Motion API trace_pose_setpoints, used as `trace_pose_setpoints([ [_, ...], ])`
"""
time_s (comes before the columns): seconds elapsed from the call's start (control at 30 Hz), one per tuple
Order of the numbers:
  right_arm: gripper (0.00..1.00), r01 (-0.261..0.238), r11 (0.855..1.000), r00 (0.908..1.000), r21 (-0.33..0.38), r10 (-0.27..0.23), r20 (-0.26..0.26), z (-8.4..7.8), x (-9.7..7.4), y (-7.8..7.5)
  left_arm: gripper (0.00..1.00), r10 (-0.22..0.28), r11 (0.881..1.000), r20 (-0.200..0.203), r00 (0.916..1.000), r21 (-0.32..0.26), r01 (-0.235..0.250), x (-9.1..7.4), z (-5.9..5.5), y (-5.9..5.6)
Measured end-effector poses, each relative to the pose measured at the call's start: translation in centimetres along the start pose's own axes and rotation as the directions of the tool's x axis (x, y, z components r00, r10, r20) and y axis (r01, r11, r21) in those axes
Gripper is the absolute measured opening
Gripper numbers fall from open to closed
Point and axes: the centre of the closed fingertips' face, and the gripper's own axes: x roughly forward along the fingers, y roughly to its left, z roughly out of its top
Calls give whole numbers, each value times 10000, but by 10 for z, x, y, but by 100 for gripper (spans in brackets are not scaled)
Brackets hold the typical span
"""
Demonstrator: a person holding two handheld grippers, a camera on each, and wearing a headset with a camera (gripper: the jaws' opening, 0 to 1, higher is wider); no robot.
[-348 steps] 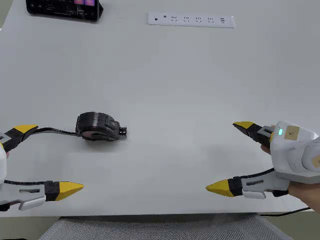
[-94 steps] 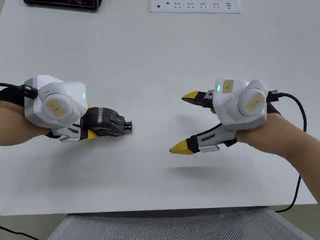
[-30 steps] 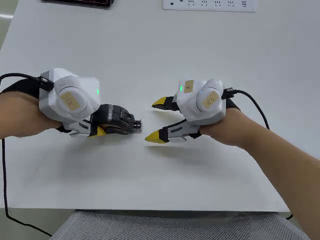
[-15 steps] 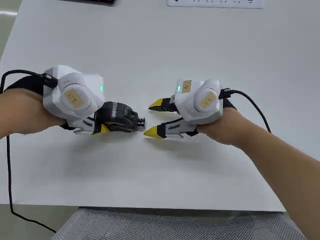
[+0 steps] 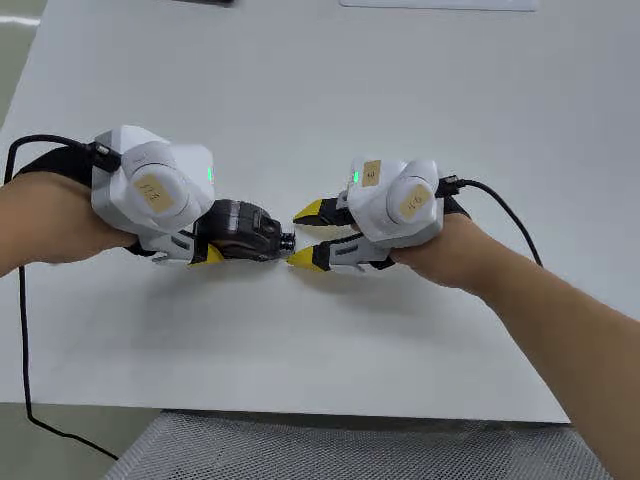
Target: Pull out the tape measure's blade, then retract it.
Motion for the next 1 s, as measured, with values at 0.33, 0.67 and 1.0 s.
trace_pose_setpoints([
  [0.33, 18, -179, 9997, 9998, -136, 181, 119, 1, 6, 3, 28, 8, 10000, 7, 10000, 25, -8, 0, 0, 1],
  [0.67, 14, -137, 9997, 9998, -217, 140, 126, 1, 7, 3, 28, 20, 10000, 3, 10000, 30, -20, 0, 0, 0],
  [1.0, 13, -32, 9998, 9999, -202, 34, 112, 1, 8, 3, 28, 47, 10000, 21, 10000, 24, -47, 0, 0, -1],
])
